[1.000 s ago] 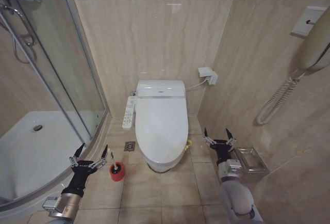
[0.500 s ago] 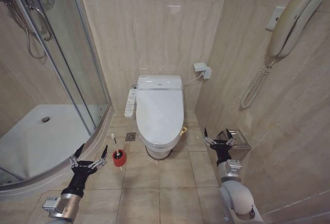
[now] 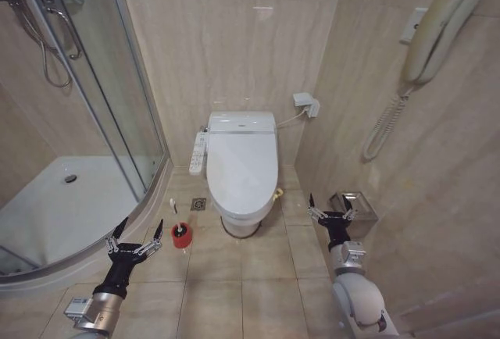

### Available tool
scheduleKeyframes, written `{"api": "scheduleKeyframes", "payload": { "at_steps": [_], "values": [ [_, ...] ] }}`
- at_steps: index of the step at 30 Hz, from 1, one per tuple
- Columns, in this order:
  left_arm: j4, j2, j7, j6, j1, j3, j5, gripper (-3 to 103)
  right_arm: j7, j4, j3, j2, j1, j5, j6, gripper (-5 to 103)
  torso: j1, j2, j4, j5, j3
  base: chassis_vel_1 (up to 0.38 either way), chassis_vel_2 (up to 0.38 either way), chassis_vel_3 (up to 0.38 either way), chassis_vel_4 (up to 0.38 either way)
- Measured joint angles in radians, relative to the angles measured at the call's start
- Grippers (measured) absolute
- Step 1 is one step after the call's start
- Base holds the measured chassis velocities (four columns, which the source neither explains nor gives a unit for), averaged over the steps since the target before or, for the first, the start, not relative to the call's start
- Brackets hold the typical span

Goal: Open the toilet lid, clean the toilet bowl with a toilet brush, close the toilet lid, and flush.

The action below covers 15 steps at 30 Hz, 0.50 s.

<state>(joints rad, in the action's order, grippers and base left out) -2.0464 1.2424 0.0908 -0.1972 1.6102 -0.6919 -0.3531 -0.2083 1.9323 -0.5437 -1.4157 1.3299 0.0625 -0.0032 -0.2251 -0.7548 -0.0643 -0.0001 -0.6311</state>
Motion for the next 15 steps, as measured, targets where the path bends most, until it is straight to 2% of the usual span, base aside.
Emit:
{"api": "scheduleKeyframes", "payload": {
  "at_steps": [6,15],
  "values": [
    [0.000,0.000,0.000,0.000,0.000,0.000,0.000,100,0.000,0.000,0.000,0.000,0.000,0.000,0.000,100,-0.001,0.000,0.0003,0.0001,0.000,0.027,-0.027,-0.034,0.021],
    [0.000,0.000,0.000,0.000,-0.001,0.000,0.000,100,0.000,0.000,0.000,0.000,0.000,0.000,0.000,100,-0.001,0.000,0.0001,0.0001,-0.001,0.007,0.052,-0.004,-0.068]
  ]
}}
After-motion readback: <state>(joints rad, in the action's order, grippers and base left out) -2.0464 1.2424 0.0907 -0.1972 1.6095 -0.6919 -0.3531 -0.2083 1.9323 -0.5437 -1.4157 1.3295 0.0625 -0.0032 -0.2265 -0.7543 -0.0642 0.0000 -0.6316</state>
